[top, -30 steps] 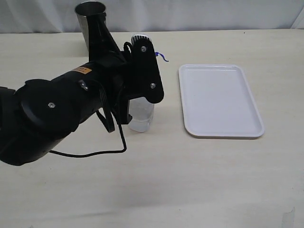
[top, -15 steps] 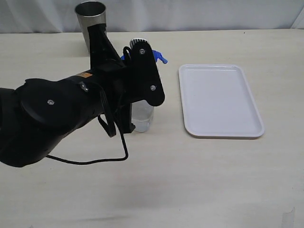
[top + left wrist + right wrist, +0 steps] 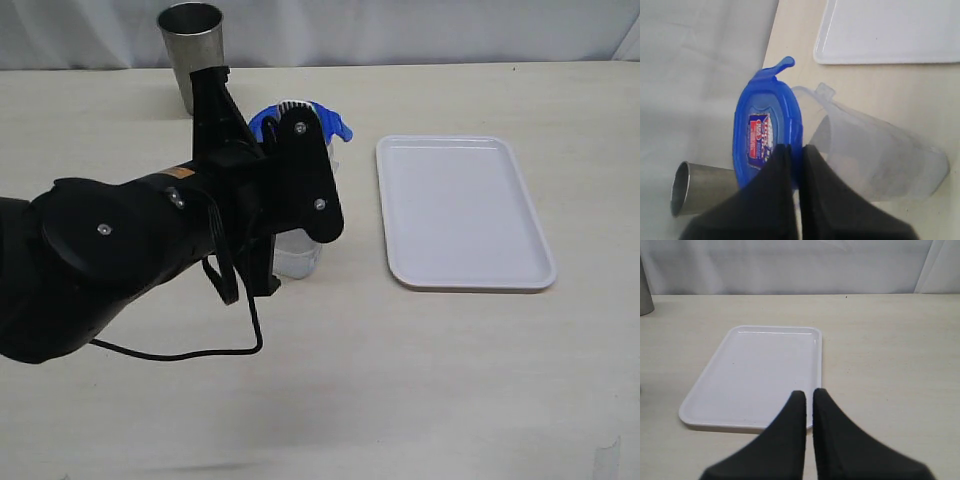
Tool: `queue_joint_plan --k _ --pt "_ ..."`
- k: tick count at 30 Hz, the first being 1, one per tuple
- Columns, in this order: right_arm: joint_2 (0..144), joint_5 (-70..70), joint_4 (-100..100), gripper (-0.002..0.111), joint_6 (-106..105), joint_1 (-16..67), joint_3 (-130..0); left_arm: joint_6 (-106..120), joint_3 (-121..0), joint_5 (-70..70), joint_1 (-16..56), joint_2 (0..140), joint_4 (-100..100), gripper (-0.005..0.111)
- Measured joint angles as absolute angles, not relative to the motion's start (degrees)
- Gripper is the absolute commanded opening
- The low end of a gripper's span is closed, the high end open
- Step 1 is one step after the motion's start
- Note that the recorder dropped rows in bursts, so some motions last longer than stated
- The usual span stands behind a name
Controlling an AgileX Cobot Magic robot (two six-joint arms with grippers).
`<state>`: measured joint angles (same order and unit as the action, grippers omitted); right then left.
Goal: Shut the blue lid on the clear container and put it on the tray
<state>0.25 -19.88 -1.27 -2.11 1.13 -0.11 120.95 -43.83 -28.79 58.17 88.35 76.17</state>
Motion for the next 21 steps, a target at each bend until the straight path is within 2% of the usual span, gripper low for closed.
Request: queue_joint_plan --k 21 --pt "0.3 -19.9 -1.3 0.005 -2.1 1.1 -0.1 121.0 -42.8 -30.1 58.2 88.3 72.3 0.000"
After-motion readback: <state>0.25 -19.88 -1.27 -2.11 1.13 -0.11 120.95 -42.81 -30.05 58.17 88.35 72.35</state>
